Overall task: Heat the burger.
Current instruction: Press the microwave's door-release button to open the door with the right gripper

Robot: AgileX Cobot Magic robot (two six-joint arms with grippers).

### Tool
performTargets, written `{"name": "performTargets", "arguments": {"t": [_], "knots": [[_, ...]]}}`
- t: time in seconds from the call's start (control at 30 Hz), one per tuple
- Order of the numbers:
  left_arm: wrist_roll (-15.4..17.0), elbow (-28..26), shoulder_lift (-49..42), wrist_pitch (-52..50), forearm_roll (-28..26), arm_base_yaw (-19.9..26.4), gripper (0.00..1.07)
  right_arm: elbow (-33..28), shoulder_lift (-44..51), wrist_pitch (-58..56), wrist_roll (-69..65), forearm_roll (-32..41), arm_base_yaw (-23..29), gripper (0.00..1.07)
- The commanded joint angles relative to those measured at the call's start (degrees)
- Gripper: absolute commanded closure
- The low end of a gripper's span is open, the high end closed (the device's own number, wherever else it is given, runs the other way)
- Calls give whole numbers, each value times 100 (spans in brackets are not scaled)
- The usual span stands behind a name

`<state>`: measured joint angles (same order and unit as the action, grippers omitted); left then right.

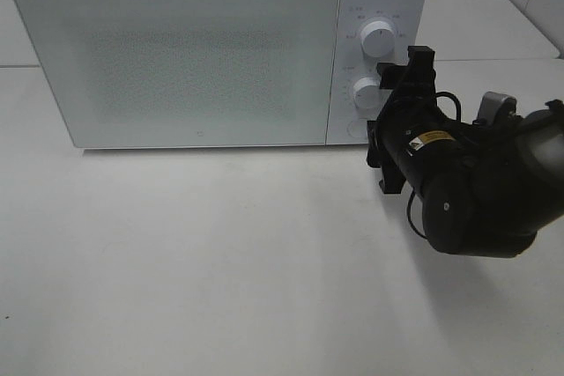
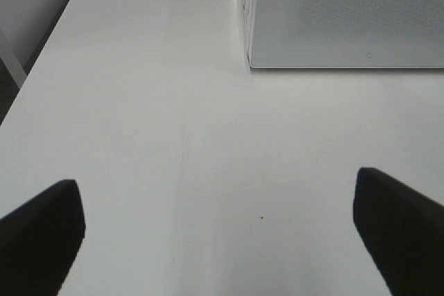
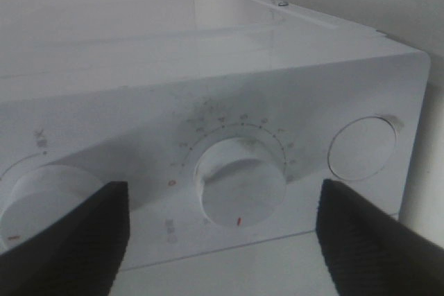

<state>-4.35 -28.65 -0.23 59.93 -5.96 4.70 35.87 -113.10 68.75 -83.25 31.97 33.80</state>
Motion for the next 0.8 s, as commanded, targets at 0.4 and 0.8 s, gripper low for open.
{"name": "performTargets", "arguments": {"t": [0.4,0.8], "knots": [[34,17,-132,-46,0,6,6,-974,1392,-1415,2172,-665,-29,34],[34,17,-132,-46,0,6,6,-773,2819,-4950,6732,-470,-69,34]]}}
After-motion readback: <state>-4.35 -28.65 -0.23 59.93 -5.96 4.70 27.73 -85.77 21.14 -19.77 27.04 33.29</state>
